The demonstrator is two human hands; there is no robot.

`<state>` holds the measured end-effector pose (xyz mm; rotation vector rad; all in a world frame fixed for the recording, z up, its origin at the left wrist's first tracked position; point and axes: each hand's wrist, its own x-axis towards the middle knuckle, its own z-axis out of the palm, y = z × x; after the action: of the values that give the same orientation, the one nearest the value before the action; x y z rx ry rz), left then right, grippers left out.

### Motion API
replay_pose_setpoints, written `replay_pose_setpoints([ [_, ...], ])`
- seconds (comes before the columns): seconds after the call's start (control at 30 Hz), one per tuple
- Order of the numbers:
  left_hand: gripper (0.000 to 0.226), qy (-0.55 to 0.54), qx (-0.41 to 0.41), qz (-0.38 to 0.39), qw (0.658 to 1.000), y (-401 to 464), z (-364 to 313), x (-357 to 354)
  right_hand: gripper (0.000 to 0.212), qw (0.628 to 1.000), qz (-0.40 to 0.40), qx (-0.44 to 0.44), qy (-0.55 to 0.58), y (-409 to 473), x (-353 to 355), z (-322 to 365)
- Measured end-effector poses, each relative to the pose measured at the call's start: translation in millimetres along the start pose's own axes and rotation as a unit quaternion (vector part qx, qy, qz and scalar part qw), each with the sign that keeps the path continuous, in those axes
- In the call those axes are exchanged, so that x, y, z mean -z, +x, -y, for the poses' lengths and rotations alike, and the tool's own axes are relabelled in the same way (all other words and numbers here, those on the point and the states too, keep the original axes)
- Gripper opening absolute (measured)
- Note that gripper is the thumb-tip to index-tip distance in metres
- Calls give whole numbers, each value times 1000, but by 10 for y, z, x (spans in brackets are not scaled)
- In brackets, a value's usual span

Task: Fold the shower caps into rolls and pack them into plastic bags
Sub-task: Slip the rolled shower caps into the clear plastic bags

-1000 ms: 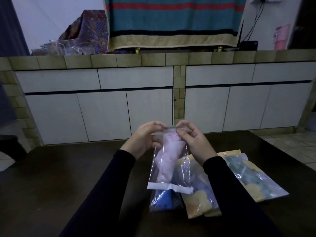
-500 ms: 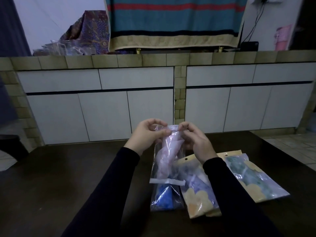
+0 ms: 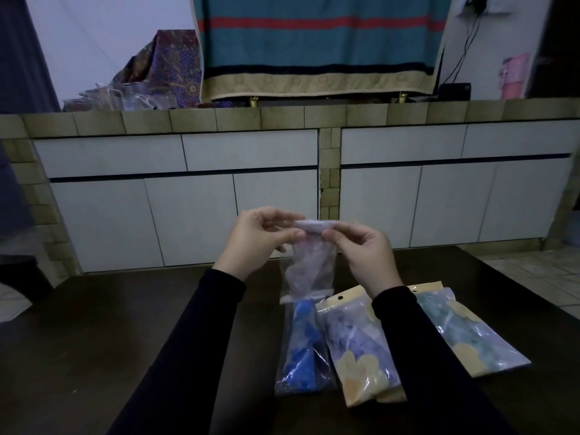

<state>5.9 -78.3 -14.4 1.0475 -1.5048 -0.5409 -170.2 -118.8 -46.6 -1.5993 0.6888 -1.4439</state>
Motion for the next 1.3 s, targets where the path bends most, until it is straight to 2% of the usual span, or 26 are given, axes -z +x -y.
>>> replay_pose_setpoints([
  [0.13,35,-8,-59,-71,996,-18,74,-5,30,993,-34,8,-116,25,-52,-87],
  [0.2,36,27,-100,-91,990,-60,166,-23,25,991,-44,-60,-113,18,-45,-111],
  [0.3,29,134,-169,-81,973,-148,389,-125,47,982,-14,-187,-36,-12,-23,-79],
  [0.33,30,161,-186,-71,967,-183,462,-167,44,981,-3,-191,-43,-19,-7,-80],
  [0.4,28,195,-200,-42,959,-261,576,-228,22,981,5,-172,-87,-38,20,-153],
  [0.47,14,244,-204,-12,948,-331,651,-247,9,980,-5,-166,-114,-72,17,-240],
  [0.5,10,266,-197,-9,944,-362,676,-254,8,978,-10,-167,-123,-85,11,-298],
  [0.6,39,311,-119,-2,943,-446,690,-320,15,974,-1,-165,-157,-129,-25,-338],
  [0.67,48,327,-87,-3,941,-491,675,-382,17,972,19,-150,-179,-161,-57,-297],
  [0.83,42,292,-57,-49,953,-643,586,-407,22,970,69,-127,-198,-303,-102,-126],
  [0.93,30,236,4,-53,970,-828,436,-419,28,953,97,-126,-259,-432,-166,-100],
  [1.03,28,172,90,-13,981,-1017,341,-372,31,923,134,-130,-336,-573,-253,-63],
  [1.13,19,122,146,28,981,-1169,299,-333,30,876,190,-128,-424,-710,-285,-11],
  [1.23,16,170,152,4,974,-1288,250,-420,28,849,189,-96,-485,-831,-190,43],
  [1.3,35,252,148,-1,956,-1330,236,-537,31,857,128,-57,-495,-892,-39,90],
])
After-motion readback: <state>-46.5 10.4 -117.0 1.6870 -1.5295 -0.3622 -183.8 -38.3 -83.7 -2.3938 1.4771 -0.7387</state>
